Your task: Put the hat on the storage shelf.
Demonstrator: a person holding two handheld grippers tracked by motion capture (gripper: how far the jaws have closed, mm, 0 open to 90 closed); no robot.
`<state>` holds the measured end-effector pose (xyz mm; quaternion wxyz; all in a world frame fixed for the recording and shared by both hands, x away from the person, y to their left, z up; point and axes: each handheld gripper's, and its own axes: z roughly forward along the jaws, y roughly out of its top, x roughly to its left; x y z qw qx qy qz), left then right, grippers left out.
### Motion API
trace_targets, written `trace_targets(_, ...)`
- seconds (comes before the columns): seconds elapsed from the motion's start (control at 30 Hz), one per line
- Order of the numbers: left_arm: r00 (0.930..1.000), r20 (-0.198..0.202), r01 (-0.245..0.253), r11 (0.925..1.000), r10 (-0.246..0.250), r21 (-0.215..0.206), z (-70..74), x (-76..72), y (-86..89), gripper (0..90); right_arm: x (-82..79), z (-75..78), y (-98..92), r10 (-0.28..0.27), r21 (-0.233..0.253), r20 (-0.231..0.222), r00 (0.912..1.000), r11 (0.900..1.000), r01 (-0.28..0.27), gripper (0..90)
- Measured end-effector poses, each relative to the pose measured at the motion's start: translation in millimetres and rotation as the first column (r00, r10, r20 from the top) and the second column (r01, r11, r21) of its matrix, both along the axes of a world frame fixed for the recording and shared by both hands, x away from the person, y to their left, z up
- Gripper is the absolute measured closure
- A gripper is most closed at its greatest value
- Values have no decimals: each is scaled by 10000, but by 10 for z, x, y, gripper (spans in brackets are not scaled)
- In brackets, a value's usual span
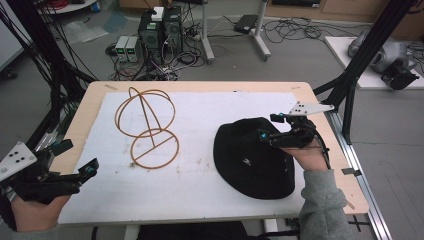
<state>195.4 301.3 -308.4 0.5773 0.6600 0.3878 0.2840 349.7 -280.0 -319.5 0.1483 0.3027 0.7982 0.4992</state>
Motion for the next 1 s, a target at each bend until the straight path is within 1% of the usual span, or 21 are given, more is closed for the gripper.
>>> trace_targets(0.03,10000,-8,-4,10000,4,23,0,0,-1,17,7,-12,-1,-3,-20,13,10000,10000,3,242)
trace_targets(0.07,10000,-4,2,10000,-2,23,1,0,-4,17,11,-24,-4,15,-27,-89,10000,10000,-15,255)
trace_targets(0.13,10000,12,15,10000,-15,30,5,-1,-6,17,27,-49,-6,-17,-119,-157,9999,9999,15,287)
trace_targets(0.23,10000,5,1,10000,-1,40,8,-1,-4,17,31,-85,-1,125,-281,-96,9999,9995,-127,349)
trace_targets(0.3,10000,12,-10,10000,10,12,9,-3,0,17,38,-98,0,139,-321,-266,9995,9994,-148,390)
trace_targets(0.33,10000,10,-13,10000,13,27,11,-5,9,17,38,-98,0,139,-321,-266,9995,9994,-148,390)
trace_targets(0.37,10000,29,-36,10000,36,12,13,-8,18,17,31,-100,6,253,-369,-168,9995,9990,-259,451)
trace_targets(0.4,10000,33,-52,10000,52,-23,13,-9,21,17,31,-100,10,299,-389,-116,9995,9988,-304,467)
trace_targets(0.53,10000,56,-49,10000,49,-31,14,-10,24,17,22,-109,21,324,-524,-225,9992,9981,-336,533)
trace_targets(0.57,9999,122,-17,10000,17,-22,14,-12,21,17,22,-109,21,324,-524,-225,9992,9981,-336,533)
trace_targets(0.6,9998,176,-22,10000,22,-24,14,-14,16,17,23,-117,18,358,-597,-179,9992,9975,-368,575)
trace_targets(0.67,9999,170,10,10000,-10,18,16,-12,12,17,23,-119,14,365,-626,-141,9992,9973,-373,617)
trace_targets(0.7,9999,158,8,10000,-9,11,15,-11,8,17,23,-119,14,365,-626,-141,9992,9973,-373,617)
trace_targets(0.73,9999,157,2,10000,-3,36,13,-9,8,17,15,-121,13,410,-687,-99,9991,9968,-416,665)
trace_targets(0.8,9999,122,1,10000,-2,18,7,-3,6,17,7,-122,10,384,-792,74,9992,9961,-377,734)
trace_targets(0.83,10000,89,-9,10000,9,39,6,-1,6,17,7,-122,10,384,-792,74,9992,9961,-377,734)
trace_targets(0.87,10000,40,-13,10000,13,52,3,4,3,17,-1,-126,-4,346,-788,244,9991,9964,-326,800)
trace_targets(0.9,10000,23,-7,10000,7,60,2,5,2,17,-1,-126,-4,346,-788,244,9991,9964,-326,800)
trace_targets(0.93,10000,17,7,10000,-7,65,0,8,0,17,-7,-138,-12,330,-805,343,9989,9963,-302,836)
trace_targets(1.0,10000,-1,46,9999,-46,100,-1,10,-5,17,-5,-144,-16,337,-796,359,9988,9964,-308,843)
